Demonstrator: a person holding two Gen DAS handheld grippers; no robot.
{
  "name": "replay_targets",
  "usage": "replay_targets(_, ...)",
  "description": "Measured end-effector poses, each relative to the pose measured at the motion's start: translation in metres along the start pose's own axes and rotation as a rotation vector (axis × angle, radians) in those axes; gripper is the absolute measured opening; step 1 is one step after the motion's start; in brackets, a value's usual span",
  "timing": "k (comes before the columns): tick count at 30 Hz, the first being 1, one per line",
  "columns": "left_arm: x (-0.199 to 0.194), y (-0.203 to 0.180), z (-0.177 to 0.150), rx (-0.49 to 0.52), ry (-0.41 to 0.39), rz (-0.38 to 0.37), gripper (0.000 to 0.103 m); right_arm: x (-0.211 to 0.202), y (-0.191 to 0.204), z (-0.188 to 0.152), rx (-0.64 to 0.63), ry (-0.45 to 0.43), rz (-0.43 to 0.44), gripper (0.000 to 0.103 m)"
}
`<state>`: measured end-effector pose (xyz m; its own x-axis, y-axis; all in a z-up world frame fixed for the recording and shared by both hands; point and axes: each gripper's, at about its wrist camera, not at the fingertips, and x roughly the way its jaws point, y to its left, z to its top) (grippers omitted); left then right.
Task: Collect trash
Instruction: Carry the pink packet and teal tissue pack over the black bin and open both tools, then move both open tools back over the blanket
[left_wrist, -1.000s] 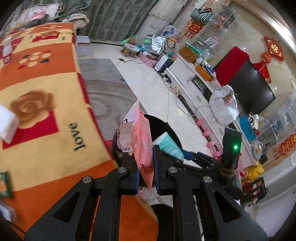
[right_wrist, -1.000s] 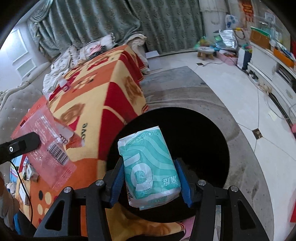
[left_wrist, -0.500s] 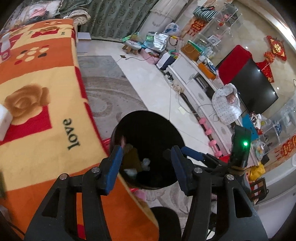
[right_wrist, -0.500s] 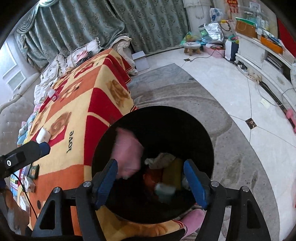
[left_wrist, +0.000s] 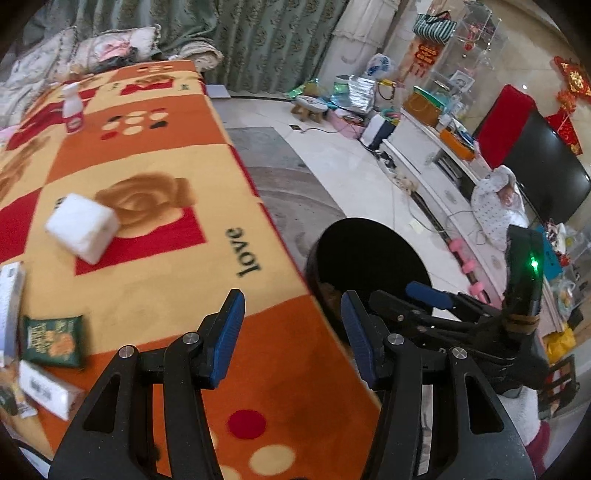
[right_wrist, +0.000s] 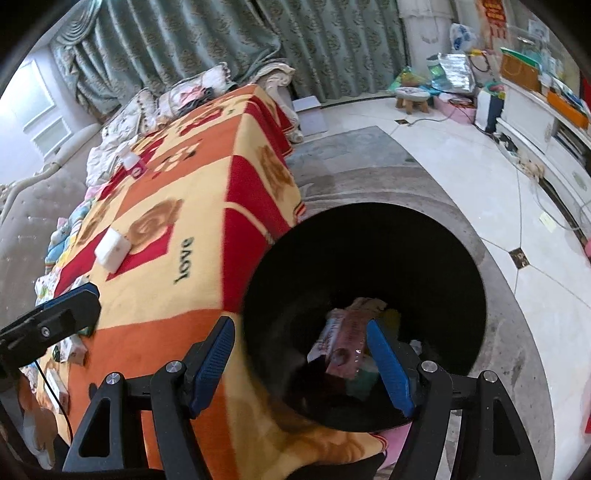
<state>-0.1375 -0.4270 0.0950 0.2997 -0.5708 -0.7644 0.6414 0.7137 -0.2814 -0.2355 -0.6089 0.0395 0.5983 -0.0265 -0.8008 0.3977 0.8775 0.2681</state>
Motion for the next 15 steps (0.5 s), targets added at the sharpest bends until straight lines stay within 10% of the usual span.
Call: replay_targets(15, -0.054, 0.076, -0.037, -0.093, -0.011, 0.132, 0.053, 0.010, 0.096, -0.007, -0.166, 0.033, 0.099, 0.072)
